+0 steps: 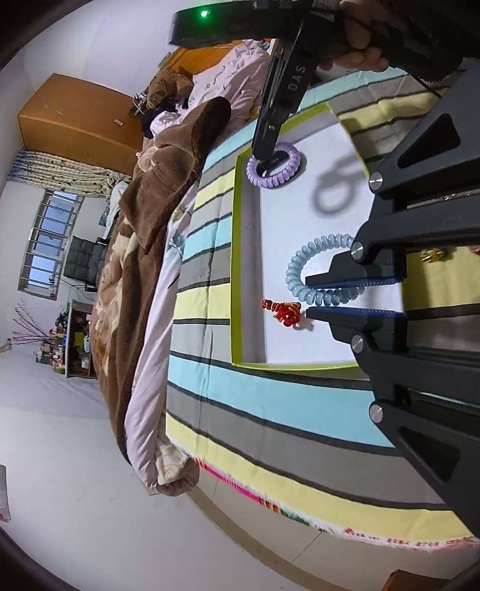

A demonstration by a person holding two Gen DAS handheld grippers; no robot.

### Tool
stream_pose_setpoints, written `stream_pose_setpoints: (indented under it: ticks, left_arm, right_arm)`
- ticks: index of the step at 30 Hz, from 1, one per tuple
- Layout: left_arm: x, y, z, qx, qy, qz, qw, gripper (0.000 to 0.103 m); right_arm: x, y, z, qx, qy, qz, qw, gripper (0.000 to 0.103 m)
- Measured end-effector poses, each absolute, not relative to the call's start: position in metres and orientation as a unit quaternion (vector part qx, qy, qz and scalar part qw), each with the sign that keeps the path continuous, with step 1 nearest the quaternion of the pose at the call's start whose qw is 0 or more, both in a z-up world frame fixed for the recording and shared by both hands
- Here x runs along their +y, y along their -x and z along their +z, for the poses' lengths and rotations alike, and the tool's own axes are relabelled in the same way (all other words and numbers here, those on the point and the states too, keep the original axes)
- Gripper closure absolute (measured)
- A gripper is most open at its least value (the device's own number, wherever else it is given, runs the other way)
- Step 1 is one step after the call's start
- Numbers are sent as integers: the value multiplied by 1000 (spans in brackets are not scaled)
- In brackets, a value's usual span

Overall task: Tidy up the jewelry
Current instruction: 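Carry both coil hair ties into the green box and open both tools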

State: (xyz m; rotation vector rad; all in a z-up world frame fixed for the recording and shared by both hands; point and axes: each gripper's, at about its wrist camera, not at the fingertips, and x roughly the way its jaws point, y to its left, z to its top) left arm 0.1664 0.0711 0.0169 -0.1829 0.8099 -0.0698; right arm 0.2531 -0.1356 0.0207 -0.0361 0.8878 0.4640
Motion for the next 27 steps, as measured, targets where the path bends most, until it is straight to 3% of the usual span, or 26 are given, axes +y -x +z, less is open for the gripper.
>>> stream_pose_setpoints:
  ticks: [23,27]
  left_arm:
    - [73,-195,-17,433,94,-23,896,93]
    - [74,-195,-18,432,95,-23,897,87]
  right_arm:
    - [-114,-298,-21,460,45,213,861,93]
    - [-111,-297,-22,459,47,216,860,93]
